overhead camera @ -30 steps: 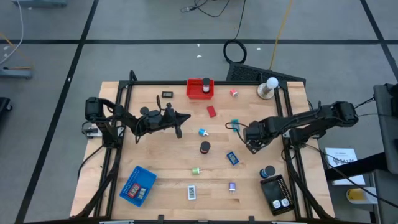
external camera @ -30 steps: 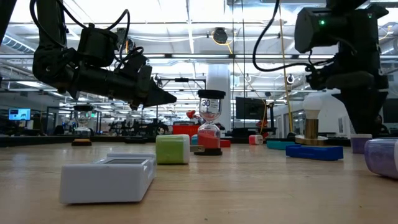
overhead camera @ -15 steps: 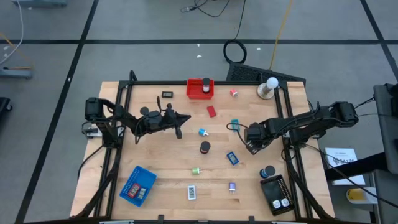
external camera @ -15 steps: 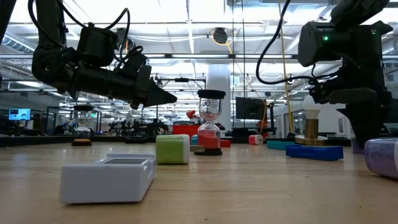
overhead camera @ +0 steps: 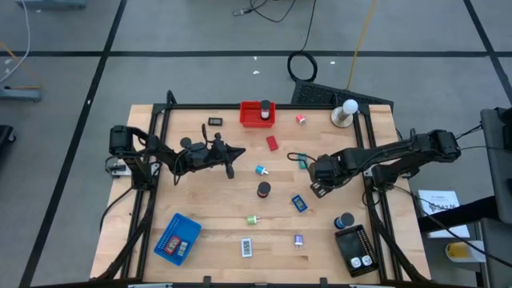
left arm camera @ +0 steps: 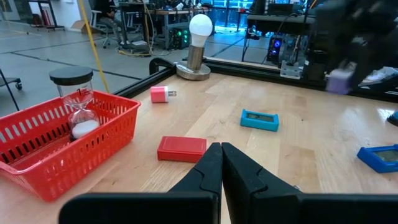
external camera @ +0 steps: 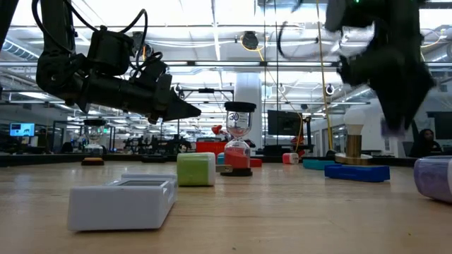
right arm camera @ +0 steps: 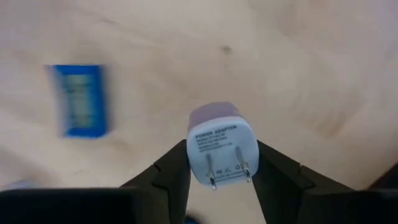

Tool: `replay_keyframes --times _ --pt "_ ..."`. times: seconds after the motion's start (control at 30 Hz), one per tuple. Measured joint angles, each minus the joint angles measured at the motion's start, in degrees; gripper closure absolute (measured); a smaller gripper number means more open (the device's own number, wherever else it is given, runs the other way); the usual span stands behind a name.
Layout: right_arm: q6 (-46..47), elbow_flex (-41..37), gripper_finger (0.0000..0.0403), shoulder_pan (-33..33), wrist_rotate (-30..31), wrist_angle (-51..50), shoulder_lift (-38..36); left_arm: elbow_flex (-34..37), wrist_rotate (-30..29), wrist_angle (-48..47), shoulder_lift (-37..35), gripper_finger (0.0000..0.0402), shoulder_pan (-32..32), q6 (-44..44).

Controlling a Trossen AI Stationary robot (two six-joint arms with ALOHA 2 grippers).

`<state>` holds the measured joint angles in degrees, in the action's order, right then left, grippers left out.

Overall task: Pick & Place Office items
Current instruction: Put the top dark blue charger adapter into the black bin

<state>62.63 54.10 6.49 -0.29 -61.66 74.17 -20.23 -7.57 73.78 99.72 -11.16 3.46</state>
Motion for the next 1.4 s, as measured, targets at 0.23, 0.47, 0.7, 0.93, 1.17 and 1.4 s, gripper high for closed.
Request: replay_keyframes --times 0.23,0.47,0.7,0.93,1.17,1.4 --pt "22.63 12.82 0.0271 13.36 -3.68 -4.97 -0.02 0.0 -0.02 0.01 0.0 0.0396 0.0 0.01" --pt "45.69 15.94 0.0271 30.81 -4.51 -4.39 1.24 0.0 0.0 0.0 0.0 0.0396 0.0 0.11" --pt "61.39 15.94 0.0271 43.34 -4.53 -1.78 6.54 0.0 0.0 -0.24 0.0 0.0396 0.02 0.26" --pt "68.57 15.84 0.0271 48.13 -7.64 -0.53 11.02 0.0 0.02 -0.24 0.0 0.0396 0.05 1.05" --pt "68.73 12.65 0.0271 48.37 -10.69 6.35 13.54 0.0 0.02 -0.15 0.0 0.0396 0.98 0.65" --pt "68.48 6.48 0.0271 48.45 -12.14 13.25 13.75 0.0 -0.02 -0.04 0.0 0.0396 0.96 0.25"
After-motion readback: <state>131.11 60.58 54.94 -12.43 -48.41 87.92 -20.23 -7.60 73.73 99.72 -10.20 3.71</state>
